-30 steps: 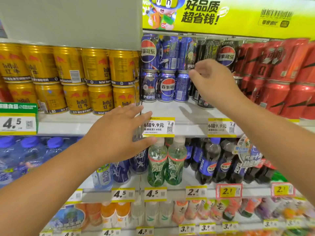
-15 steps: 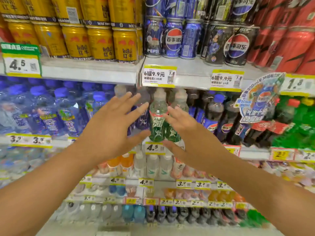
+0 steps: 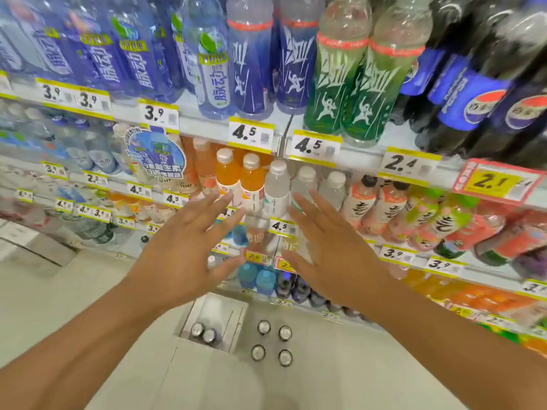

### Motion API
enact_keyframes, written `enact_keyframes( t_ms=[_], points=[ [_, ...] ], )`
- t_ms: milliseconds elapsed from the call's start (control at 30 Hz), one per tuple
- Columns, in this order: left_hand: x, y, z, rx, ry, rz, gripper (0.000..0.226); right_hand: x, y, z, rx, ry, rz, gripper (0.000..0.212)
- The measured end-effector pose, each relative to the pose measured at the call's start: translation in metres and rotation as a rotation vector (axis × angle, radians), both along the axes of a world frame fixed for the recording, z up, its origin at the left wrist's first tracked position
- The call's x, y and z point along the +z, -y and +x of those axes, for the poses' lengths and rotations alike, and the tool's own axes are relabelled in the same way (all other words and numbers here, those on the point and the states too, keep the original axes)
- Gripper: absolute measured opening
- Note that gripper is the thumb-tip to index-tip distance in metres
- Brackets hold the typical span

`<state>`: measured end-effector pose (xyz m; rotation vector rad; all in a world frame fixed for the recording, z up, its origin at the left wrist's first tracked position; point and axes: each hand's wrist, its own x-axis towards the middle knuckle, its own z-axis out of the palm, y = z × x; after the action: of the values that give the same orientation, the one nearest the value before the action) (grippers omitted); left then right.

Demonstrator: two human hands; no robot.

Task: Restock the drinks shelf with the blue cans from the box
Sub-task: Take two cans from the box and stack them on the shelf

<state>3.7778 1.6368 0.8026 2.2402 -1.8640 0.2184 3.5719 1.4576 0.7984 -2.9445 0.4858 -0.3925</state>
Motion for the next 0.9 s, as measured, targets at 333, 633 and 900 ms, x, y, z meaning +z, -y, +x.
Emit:
enact_keyframes(
  t_ms=[333,633,900],
  points=[
    [-0.244,-0.071,0.054,0.079,-0.058,0.076,0.076,-0.246,-0.071,0.077,0.049,-0.082,0.085,0.072],
    [-0.476,-0.129,0.098,0.105,-0.079,0.149,0.073,-0.479,-0.127,0.131,0.099,-0.122,0.107,0.072],
    [-0.658,-0.151,0.132,0.16,-0.096,0.248,0.077,-0.664,-0.144,0.165,0.172,-0.202,0.119,0.073]
  ],
)
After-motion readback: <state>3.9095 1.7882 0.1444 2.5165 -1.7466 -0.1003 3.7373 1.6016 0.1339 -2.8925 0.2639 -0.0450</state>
